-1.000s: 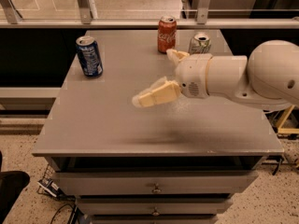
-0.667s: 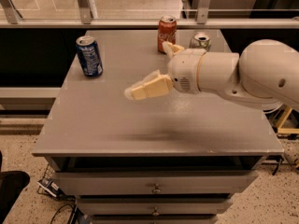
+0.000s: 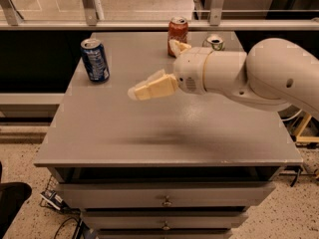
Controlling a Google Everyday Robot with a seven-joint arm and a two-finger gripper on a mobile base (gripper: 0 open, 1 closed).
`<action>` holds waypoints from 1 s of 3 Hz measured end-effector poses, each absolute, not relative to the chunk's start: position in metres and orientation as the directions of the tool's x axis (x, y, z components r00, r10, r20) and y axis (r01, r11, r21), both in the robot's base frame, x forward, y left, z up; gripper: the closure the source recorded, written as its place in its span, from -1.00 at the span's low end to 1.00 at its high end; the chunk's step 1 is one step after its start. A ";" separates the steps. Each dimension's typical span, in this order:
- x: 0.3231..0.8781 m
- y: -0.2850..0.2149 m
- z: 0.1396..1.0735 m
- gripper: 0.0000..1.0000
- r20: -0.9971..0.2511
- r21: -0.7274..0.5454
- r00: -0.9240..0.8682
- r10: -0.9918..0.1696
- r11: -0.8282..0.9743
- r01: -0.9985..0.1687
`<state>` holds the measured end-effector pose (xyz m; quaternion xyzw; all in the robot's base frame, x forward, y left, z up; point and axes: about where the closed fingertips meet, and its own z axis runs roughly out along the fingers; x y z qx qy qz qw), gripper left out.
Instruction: Knock coke can over
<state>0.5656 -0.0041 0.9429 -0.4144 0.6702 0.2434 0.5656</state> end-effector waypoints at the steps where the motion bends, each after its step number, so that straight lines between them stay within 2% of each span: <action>1: 0.604 0.005 0.958 -1.00 -0.964 -0.172 0.020 -0.264 0.569 -0.804; 2: 0.643 0.030 0.976 -1.00 -0.971 -0.188 0.063 -0.229 0.578 -0.794; 3: 0.665 0.060 0.976 -1.00 -0.983 -0.150 0.063 -0.170 0.567 -0.810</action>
Offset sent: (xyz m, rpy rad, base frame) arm 0.1354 0.0735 0.0510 0.1357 -0.1374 -0.0257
